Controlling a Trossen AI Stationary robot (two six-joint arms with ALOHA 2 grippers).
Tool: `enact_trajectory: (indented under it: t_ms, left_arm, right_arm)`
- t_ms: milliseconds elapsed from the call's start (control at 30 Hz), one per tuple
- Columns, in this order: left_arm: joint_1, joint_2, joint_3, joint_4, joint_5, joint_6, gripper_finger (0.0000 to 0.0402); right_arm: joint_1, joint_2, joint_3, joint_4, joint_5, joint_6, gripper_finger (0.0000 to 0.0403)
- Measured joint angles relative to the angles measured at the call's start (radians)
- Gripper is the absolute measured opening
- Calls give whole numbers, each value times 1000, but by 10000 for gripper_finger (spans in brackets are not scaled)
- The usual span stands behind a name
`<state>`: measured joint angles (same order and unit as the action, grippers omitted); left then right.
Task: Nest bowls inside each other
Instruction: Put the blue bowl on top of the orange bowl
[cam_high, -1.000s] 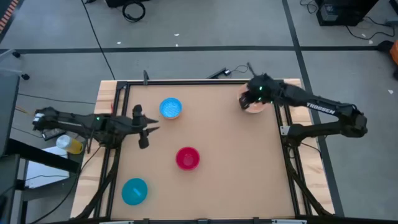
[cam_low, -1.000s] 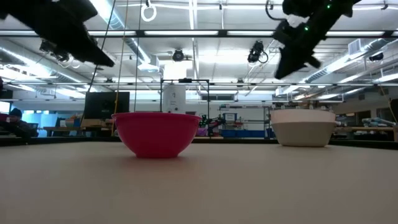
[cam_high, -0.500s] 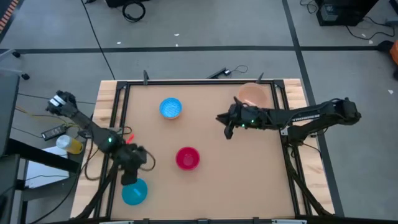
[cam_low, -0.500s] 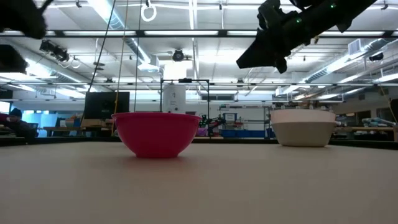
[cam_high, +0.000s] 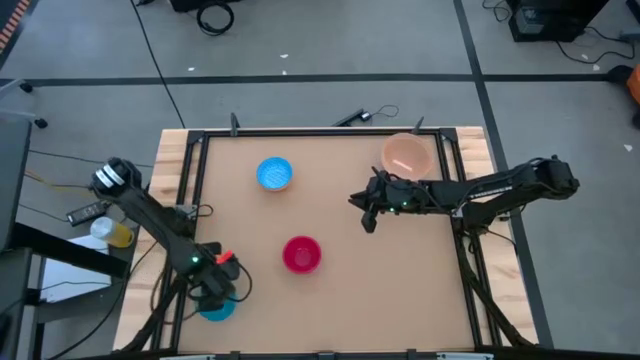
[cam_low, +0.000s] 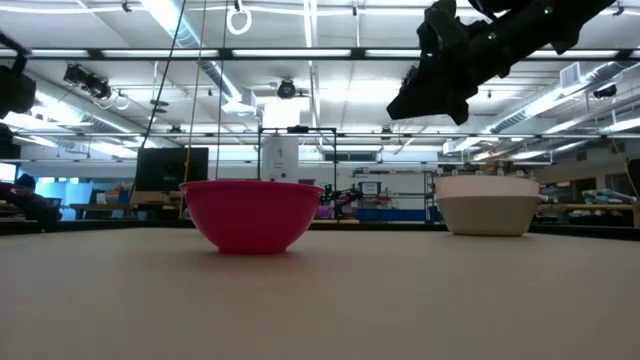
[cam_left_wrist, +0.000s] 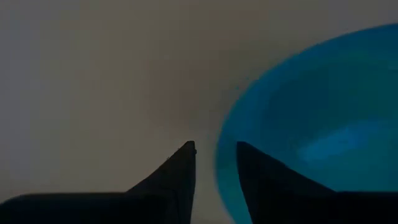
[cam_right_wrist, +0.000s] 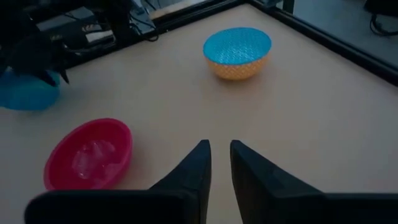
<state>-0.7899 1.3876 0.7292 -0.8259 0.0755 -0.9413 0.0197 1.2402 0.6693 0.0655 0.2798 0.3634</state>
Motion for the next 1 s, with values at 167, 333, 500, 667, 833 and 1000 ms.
enact_trajectory:
  t_ms: [167,333,500,667,833,1000]
  left_arm:
    - [48,10,27,28,-28,99,20]
    - [122,-18,165,-134,-197,250,6]
    - [251,-29,368,-287,-517,444,3]
    - [462,-29,506,-239,-743,564,3]
    - [675,-9,522,-23,-771,708,2]
    - [799,54,521,210,-770,836,2]
  right_arm:
    - [1,-32,0,-43,6,25,47]
    - [5,-31,0,-13,-95,31,33]
    - [32,42,2,132,-146,10,49]
    - [53,85,35,182,-70,-86,78]
    - [75,66,95,179,165,-293,115]
    - [69,81,177,184,253,-484,155]
